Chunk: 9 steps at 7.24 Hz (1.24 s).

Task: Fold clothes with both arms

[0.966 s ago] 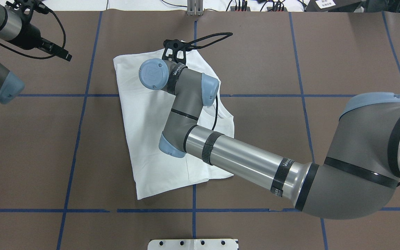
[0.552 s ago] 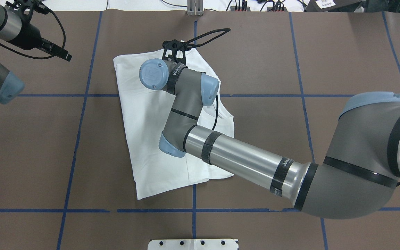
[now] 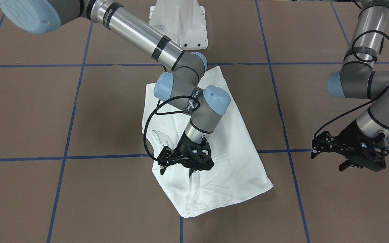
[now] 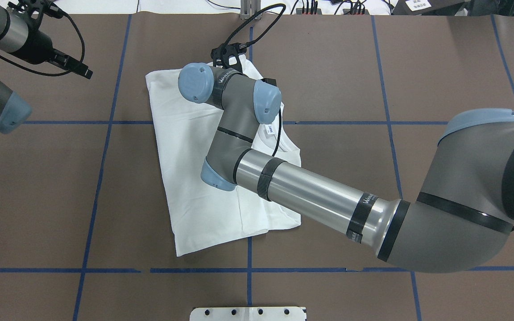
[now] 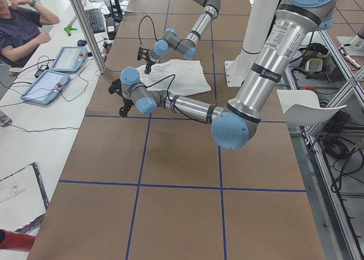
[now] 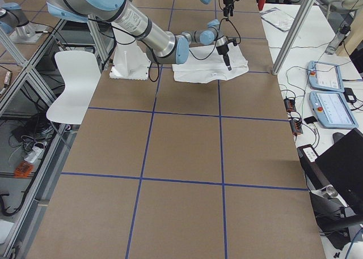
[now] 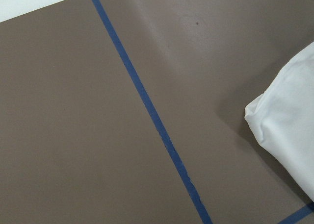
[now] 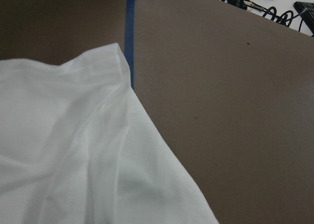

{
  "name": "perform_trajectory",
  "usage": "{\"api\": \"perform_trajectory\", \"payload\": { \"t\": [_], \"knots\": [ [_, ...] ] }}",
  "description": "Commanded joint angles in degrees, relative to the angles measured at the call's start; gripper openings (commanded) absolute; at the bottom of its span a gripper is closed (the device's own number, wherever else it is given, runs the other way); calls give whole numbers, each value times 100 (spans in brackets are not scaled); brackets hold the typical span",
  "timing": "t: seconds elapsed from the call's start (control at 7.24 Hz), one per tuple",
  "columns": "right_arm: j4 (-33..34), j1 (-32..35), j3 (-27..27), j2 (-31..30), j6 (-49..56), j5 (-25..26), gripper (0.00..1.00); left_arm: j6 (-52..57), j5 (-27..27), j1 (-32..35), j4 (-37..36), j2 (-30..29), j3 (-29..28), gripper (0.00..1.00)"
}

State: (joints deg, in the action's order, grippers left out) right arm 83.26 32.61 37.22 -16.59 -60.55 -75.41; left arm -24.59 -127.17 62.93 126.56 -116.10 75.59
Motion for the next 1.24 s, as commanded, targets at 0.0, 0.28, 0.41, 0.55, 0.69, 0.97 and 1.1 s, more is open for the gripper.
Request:
{"api": "perform_trajectory", "payload": {
  "t": [0.0, 0.28, 0.41, 0.55, 0.69, 0.97, 1.1],
  "knots": [
    [427, 323, 22, -63, 831, -18, 100, -2, 0, 0, 0, 0, 0, 100],
    [401, 448, 554, -396, 1002, -166, 100, -2, 0, 0, 0, 0, 0, 100],
    [384, 439, 810, -389, 749, -541, 100, -2, 0, 0, -9, 0, 0, 100],
    [375, 396, 1039, -346, 138, -780, 100, -2, 0, 0, -9, 0, -9, 100],
    [331, 239, 1102, -319, -495, -826, 100, -2, 0, 0, -9, 8, -9, 100],
    [296, -52, 1243, -319, -1035, -826, 100, -2, -9, 0, 0, 8, -9, 100],
    [357, -210, 1313, -319, -1107, -852, 99, -2, 0, 0, 0, 8, 0, 100]
  ]
}}
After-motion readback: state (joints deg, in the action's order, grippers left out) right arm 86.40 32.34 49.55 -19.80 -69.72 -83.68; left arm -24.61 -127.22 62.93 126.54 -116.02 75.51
